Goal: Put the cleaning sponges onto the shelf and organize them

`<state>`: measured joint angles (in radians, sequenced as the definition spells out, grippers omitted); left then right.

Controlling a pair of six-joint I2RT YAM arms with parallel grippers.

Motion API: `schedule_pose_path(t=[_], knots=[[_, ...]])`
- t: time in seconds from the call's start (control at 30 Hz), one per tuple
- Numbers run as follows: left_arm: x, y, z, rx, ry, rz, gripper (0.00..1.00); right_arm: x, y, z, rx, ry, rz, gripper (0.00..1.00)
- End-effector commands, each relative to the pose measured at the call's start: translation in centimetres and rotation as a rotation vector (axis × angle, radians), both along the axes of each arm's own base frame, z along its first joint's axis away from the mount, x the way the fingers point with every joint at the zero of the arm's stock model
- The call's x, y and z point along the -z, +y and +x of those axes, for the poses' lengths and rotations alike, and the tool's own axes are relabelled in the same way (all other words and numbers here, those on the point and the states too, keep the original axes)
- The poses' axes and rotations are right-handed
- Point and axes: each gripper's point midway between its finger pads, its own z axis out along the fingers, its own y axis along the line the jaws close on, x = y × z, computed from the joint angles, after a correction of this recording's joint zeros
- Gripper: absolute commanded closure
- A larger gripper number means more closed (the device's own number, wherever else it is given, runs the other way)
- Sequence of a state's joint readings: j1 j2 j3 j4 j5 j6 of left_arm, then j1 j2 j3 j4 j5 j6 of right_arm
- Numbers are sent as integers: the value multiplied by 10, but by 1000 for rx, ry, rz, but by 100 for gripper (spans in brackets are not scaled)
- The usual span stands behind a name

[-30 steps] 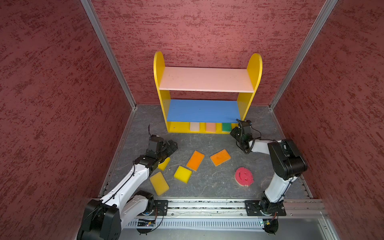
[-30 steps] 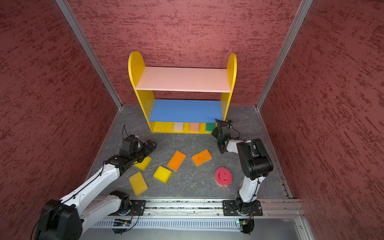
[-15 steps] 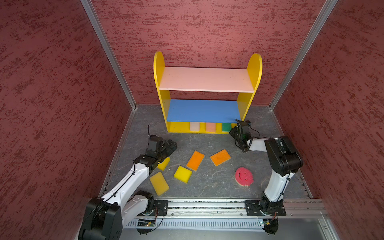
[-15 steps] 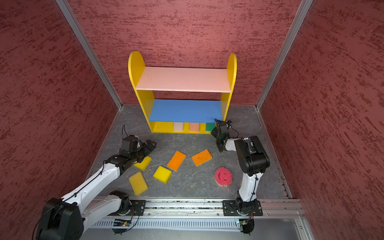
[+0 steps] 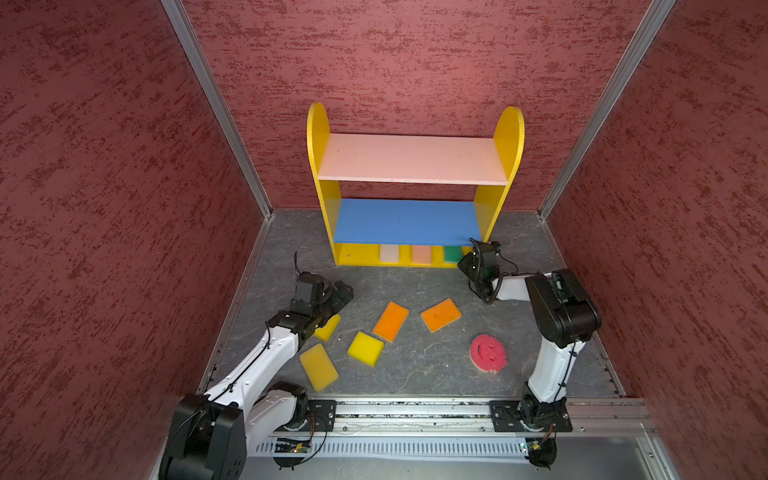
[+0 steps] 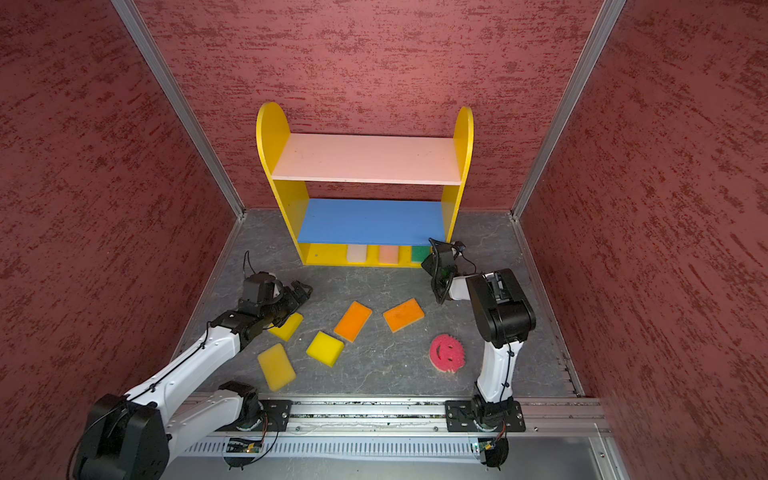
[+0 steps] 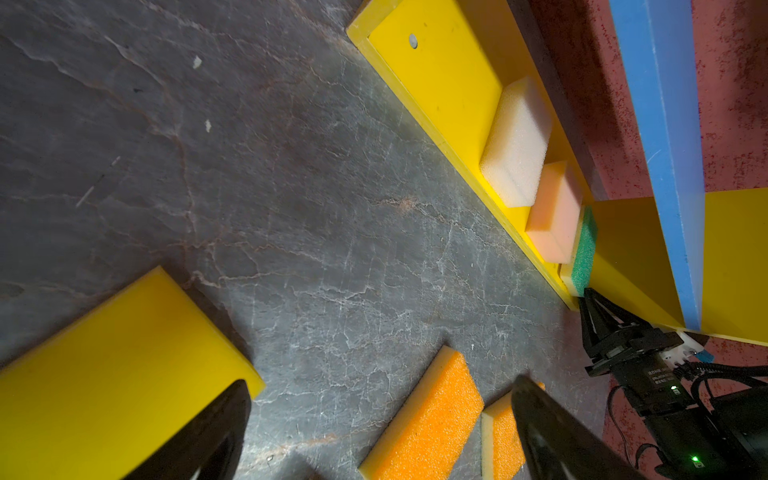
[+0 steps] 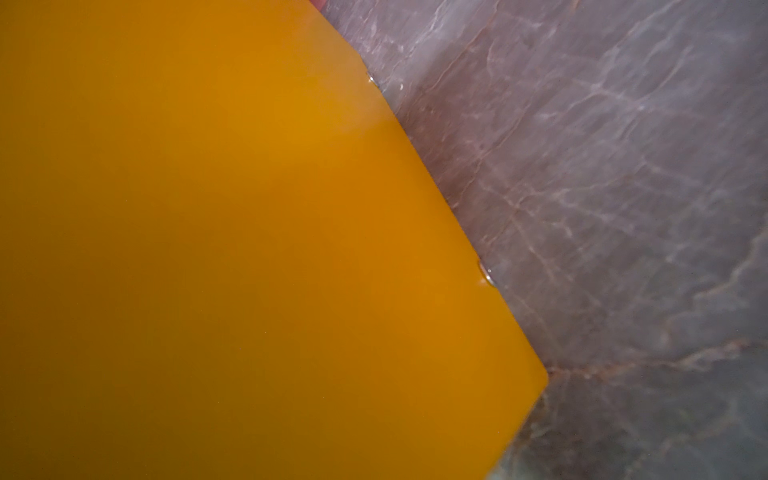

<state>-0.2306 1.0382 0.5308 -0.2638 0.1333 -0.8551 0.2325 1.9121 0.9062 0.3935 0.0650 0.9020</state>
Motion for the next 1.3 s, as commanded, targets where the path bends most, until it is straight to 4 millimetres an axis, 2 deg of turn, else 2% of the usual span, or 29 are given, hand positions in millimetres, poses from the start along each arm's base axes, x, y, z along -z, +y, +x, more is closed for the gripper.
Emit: schedule_pose_path(t=[0.0,0.23,0.7,0.87,1.1,1.27], knots=[[0,0,2,8,-16,2,3,-4,8,7,-18,-20,11,87],[1,0,3,10,-9,1,2,-6,7,8,-14,-24,10,92],[1,-1,4,10,-9,-2,2,-28,2,14,-10,-59,-27,93],[2,0,3,7,-8,-1,3,-31,4,15,-17,-63,-24,91],[4,0,2,1,-5,-3,3,-39,6,14,-33,-76,-15,81],[4,1,2,-4,-5,-9,2,-43,8,10,-36,-84,3,80]])
